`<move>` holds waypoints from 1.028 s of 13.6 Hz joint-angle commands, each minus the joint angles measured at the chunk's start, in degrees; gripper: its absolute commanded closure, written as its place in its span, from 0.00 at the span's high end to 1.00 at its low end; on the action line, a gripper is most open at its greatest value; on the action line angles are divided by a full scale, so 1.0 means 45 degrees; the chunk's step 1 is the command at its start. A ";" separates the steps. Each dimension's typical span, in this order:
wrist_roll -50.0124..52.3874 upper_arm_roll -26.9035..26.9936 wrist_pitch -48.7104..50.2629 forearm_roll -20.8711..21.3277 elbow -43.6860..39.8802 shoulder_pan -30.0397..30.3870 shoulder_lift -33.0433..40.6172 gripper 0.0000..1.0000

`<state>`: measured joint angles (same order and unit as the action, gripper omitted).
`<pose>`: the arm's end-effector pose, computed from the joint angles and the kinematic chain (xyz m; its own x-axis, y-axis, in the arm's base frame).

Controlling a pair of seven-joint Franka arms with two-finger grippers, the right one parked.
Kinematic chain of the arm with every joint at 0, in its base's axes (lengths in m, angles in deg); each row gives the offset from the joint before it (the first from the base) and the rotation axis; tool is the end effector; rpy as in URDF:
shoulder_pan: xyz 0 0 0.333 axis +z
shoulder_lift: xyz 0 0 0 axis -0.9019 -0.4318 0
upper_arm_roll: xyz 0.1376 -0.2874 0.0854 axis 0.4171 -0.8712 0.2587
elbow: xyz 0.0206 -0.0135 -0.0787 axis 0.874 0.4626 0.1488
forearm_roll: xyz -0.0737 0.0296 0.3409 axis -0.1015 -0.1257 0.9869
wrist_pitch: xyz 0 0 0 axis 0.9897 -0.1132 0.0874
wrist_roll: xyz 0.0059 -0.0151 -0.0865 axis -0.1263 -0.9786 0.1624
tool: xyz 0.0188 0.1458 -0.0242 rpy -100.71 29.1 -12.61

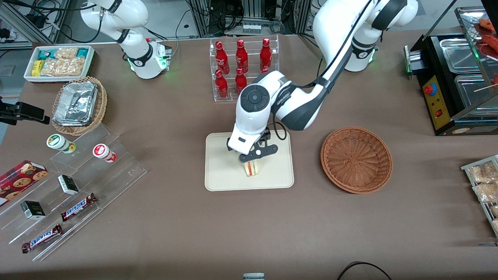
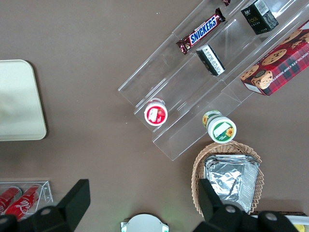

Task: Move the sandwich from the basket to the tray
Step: 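Lower the sandwich onto the tray and open the left gripper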

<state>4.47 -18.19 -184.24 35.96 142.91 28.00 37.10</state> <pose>0.5155 -0.4859 0.3641 0.9627 0.2672 -0.0435 0.2698 -0.9603 0.0705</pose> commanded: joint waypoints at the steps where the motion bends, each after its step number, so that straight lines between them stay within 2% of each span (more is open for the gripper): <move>1: -0.1346 -0.0017 0.0978 0.0287 0.0448 0.0823 0.0862 1.00; 4: -0.1717 0.0002 0.1314 0.0635 0.0876 0.1761 0.1274 1.00; 14: -0.7789 -0.0037 0.1568 0.0755 0.4176 0.5317 0.4651 1.00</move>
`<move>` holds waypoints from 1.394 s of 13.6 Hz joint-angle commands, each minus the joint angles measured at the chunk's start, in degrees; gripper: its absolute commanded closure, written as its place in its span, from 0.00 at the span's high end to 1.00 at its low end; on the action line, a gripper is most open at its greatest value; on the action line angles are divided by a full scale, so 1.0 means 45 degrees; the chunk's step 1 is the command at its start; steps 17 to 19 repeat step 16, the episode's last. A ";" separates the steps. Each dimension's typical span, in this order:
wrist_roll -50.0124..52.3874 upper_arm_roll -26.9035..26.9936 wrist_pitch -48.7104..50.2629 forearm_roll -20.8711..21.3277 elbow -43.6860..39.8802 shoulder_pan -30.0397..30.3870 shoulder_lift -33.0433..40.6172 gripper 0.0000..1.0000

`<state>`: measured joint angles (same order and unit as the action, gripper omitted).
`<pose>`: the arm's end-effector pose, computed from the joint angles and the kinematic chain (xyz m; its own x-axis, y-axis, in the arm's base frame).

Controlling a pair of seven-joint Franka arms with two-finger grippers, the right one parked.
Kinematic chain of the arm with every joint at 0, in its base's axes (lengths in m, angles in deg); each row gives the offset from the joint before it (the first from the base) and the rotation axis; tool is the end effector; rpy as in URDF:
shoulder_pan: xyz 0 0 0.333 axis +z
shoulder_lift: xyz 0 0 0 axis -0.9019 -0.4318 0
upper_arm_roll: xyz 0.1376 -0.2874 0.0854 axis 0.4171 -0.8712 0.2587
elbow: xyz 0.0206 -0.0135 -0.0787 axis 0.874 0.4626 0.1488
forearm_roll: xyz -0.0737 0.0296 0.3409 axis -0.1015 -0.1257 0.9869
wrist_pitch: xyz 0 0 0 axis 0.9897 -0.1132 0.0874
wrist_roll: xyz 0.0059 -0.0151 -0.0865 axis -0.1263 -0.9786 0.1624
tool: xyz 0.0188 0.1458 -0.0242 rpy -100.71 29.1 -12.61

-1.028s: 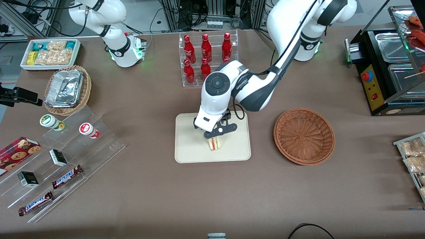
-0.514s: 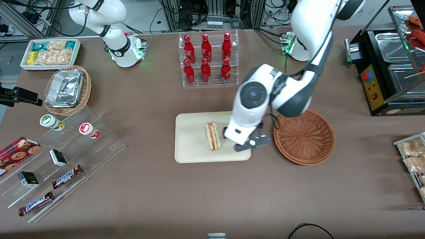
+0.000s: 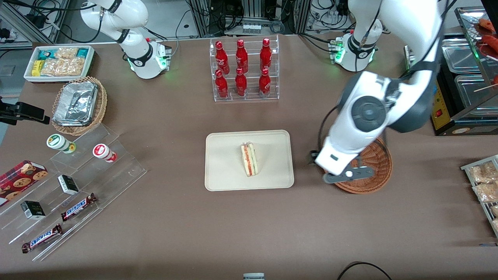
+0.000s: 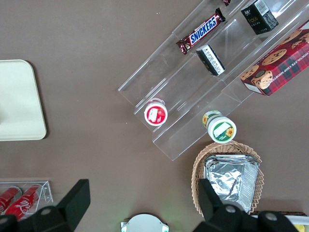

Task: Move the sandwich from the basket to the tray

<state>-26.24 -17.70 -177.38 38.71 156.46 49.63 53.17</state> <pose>0.5856 -0.2320 0.4368 0.9960 0.0858 -0.0265 0.0849 -0.9958 -0.0329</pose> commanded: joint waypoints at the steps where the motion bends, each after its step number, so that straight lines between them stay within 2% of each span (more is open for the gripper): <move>1: -0.1626 -0.0125 0.0061 0.0144 0.1476 0.0764 0.1507 1.00; 5: -0.4068 -0.0184 0.1347 -0.0302 0.1714 0.2267 0.2759 1.00; 9: -0.7991 -0.0125 0.3513 -0.0675 0.1636 0.3694 0.4126 1.00; 14: -0.8235 0.0460 0.5351 -0.0656 0.1070 0.3970 0.5085 1.00; 19: -0.8118 0.0500 0.5355 -0.0598 0.1167 0.4048 0.5300 1.00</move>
